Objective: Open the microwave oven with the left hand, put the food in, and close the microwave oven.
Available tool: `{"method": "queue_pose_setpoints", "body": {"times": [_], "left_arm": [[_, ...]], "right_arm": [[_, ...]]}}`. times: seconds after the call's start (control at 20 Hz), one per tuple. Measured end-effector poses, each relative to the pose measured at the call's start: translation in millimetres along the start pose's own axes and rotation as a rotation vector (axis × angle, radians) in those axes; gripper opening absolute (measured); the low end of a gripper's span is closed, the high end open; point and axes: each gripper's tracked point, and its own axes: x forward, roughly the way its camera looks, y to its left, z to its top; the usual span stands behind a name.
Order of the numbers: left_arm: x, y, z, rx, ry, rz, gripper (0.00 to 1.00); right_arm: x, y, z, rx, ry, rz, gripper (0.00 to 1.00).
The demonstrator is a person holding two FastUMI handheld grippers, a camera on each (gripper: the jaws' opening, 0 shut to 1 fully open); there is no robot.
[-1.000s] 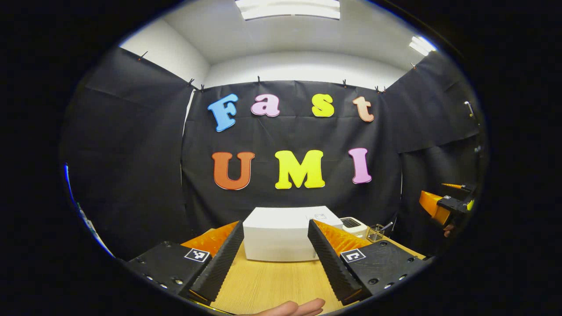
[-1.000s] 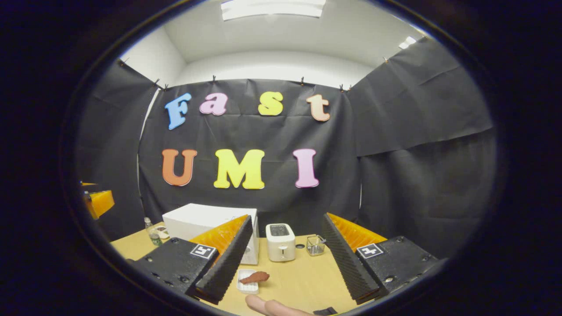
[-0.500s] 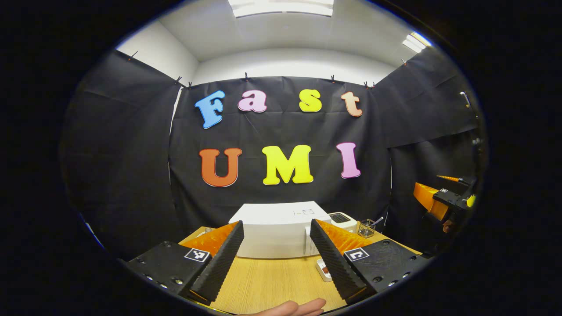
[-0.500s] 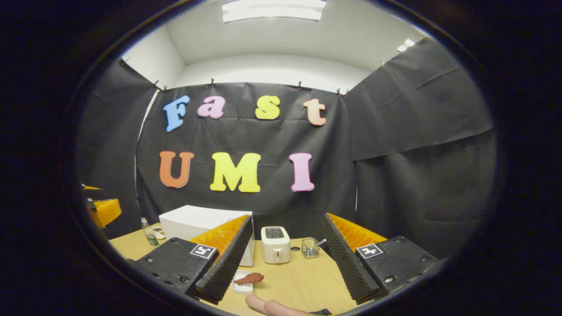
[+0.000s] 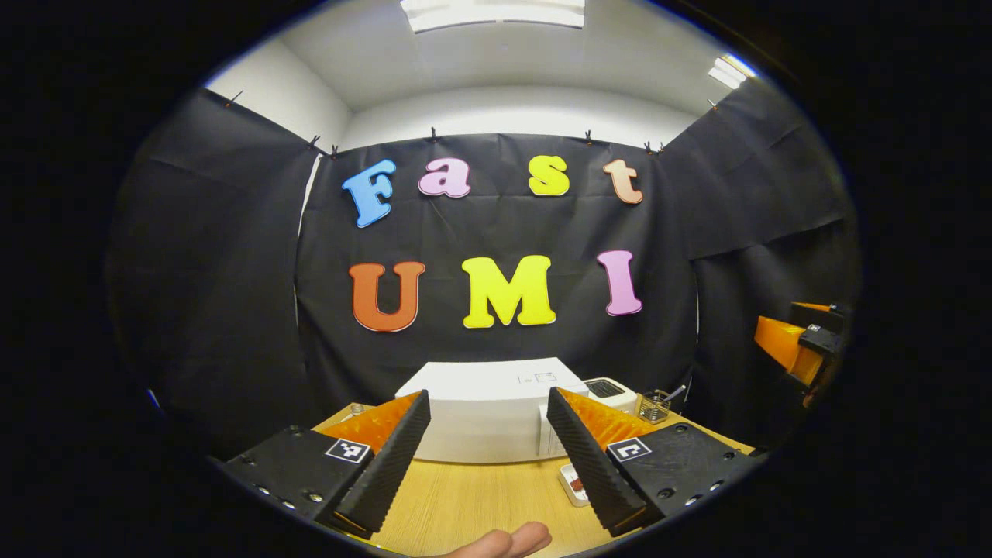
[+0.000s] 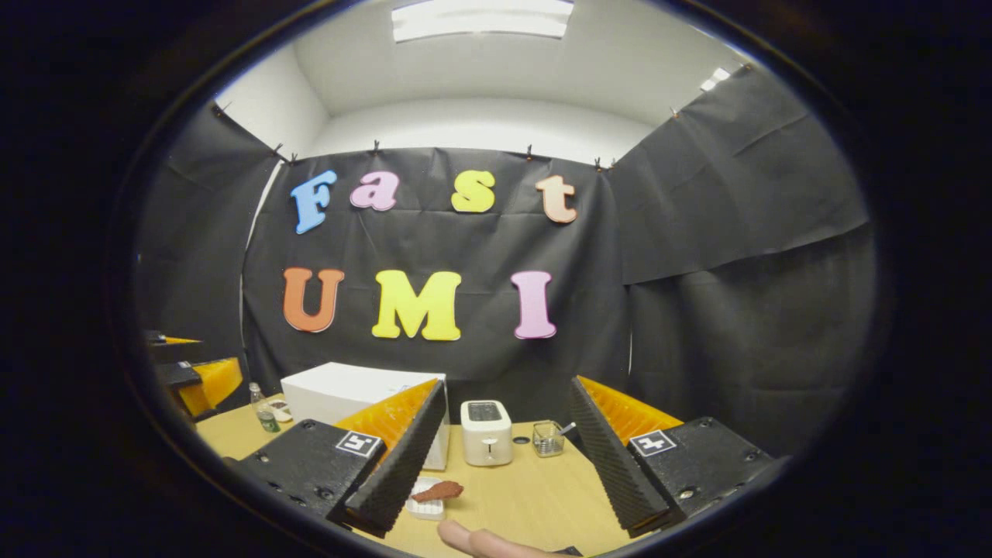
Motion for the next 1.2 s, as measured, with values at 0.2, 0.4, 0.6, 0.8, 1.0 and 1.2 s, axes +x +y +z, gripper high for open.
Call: {"method": "queue_pose_setpoints", "body": {"times": [0.2, 0.4, 0.6, 0.8, 1.0, 1.2], "left_arm": [[46.1, -29.8, -40.1, 0.017, 0.056, -0.054, 0.95], [104.6, -55.3, -84.3, -0.051, 0.101, -0.095, 0.95], [166.6, -75.5, -135.6, -0.081, 0.140, -0.116, 0.95], [216.8, -91.8, -193.3, -0.108, 0.225, -0.122, 0.94], [246.4, -110.5, -222.4, -0.118, 0.238, -0.126, 0.93], [269.0, -119.1, -243.8, -0.142, 0.249, -0.111, 0.80]], "right_arm": [[7.9, -11.2, -13.1, 0.007, 0.022, -0.005, 1.00], [17.1, -27.0, -26.0, 0.022, 0.042, -0.016, 1.00], [27.9, -37.1, -39.6, 0.029, 0.068, -0.011, 1.00], [39.4, -44.0, -48.8, 0.032, 0.077, -0.005, 1.00], [46.4, -48.7, -66.3, 0.008, 0.101, 0.004, 1.00], [51.8, -59.1, -76.1, 0.015, 0.116, -0.006, 1.00]]}}
